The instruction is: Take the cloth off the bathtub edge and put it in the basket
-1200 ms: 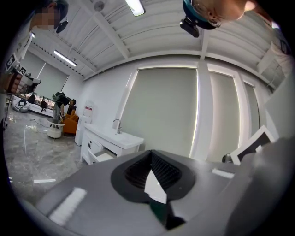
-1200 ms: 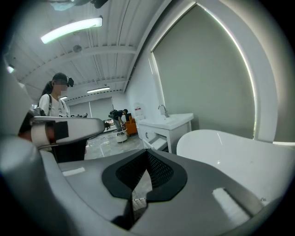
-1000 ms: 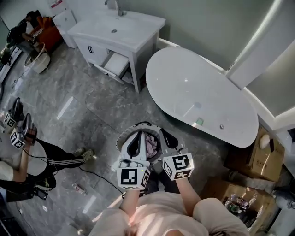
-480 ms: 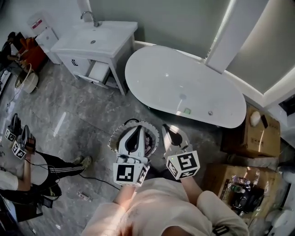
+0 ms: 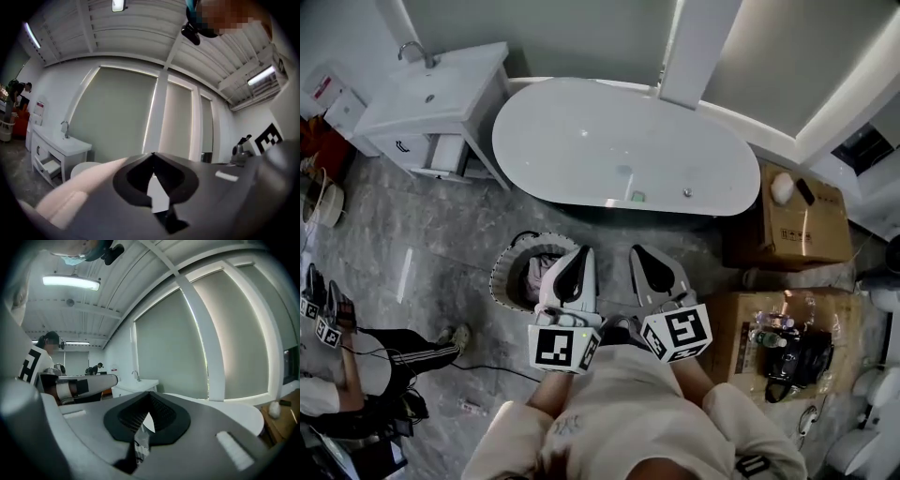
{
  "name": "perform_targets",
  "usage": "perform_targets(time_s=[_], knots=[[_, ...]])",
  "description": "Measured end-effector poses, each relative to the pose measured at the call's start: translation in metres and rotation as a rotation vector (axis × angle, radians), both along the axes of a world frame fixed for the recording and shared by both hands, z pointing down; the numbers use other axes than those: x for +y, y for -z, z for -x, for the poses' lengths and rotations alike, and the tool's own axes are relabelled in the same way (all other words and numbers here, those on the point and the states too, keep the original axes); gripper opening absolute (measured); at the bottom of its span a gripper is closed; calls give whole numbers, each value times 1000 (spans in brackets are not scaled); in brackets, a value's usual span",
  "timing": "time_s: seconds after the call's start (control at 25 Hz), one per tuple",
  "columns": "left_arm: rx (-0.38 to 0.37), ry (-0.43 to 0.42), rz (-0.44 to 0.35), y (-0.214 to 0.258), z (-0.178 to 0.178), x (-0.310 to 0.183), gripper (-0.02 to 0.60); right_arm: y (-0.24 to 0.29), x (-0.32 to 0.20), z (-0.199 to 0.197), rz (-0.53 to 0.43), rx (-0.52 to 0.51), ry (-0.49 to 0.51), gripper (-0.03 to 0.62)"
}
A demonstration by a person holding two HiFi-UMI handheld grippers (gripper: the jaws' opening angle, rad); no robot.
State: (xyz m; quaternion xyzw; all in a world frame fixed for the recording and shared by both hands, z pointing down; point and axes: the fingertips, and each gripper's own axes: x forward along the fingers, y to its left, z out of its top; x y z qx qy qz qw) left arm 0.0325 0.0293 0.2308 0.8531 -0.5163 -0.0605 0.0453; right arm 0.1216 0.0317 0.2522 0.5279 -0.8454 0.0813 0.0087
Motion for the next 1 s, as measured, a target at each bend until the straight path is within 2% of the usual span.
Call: perform_targets(time_s=[0.2, 0.48, 0.76, 1.0], knots=[[-9, -82, 6, -3, -54, 15, 2, 3, 20, -51, -17, 8, -70, -3], [-13, -143, 9, -3, -91, 25, 2, 13, 36, -95, -51, 21, -141, -3], [-31, -215, 10, -5, -110, 28, 2, 16, 37, -102, -65, 3, -185, -2], [-50, -242, 27, -11, -110, 28, 2, 10, 38, -105, -56, -9, -213, -3]])
